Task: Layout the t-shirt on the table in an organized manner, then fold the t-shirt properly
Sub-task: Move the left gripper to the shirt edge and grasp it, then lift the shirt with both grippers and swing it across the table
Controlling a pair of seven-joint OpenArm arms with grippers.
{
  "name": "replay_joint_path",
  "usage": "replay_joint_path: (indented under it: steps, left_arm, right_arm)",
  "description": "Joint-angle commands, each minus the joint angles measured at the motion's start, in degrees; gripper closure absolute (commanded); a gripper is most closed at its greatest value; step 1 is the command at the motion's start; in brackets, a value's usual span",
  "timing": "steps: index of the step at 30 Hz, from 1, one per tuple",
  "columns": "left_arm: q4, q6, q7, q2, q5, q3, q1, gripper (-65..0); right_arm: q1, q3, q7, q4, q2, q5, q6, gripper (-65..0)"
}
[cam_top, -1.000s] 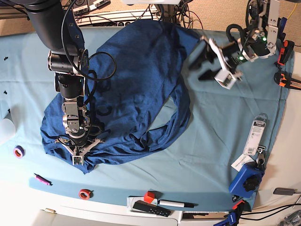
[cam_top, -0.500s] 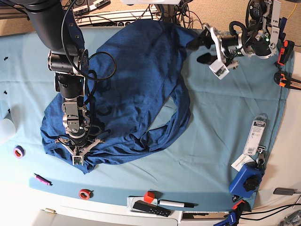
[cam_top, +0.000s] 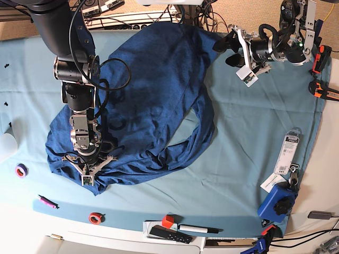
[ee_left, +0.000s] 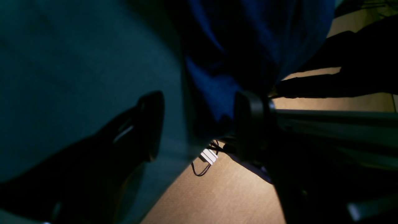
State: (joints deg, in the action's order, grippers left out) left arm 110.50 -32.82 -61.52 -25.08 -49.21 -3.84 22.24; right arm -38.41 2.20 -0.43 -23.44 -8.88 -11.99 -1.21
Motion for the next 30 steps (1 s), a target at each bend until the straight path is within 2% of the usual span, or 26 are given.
replay_joint_path:
  steps: [1, 9, 18, 19, 22, 25, 30]
  left_arm:
    - [1.0, 0.0, 0.7, -0.5, -1.4, -0.3, 0.0, -36.5]
    - [-2.2, 0.0, 2.8, 0.0, -1.4, -0.3, -0.1, -36.4]
    - [-7.5, -1.9, 2.8, 4.3, -2.3, -0.3, 0.0, -36.0]
    - [-7.5, -2.9, 2.8, 4.3, -3.0, -0.3, 0.0, -36.0]
    - [-7.5, -3.5, 0.0, 4.3, -6.2, 0.2, -0.2, -36.0]
    - [-7.5, -4.6, -3.0, 4.3, -6.5, 1.2, -0.3, -36.0]
    - [-7.5, -4.6, -3.1, 4.3, -6.5, 2.2, -0.3, -36.0]
  right_arm:
    - [-1.6, 0.1, -0.7, -0.5, -0.6, -0.1, 0.8, 0.0]
    - [-1.6, 0.1, -1.1, -0.5, -0.7, -0.1, 0.8, 0.0]
    - [-1.6, 0.1, -1.1, -0.5, -0.6, -0.1, 0.8, 0.0]
    - [-1.6, 0.1, -1.1, -0.5, -0.6, -0.1, 0.8, 0.0]
    - [-1.6, 0.1, -1.1, -0.5, -0.7, -0.1, 0.8, 0.0]
    - [-1.6, 0.1, -1.1, -0.5, -0.6, -0.1, 0.8, 0.0]
    - [-1.6, 0.1, -1.1, -0.5, -0.6, -0.1, 0.8, 0.0]
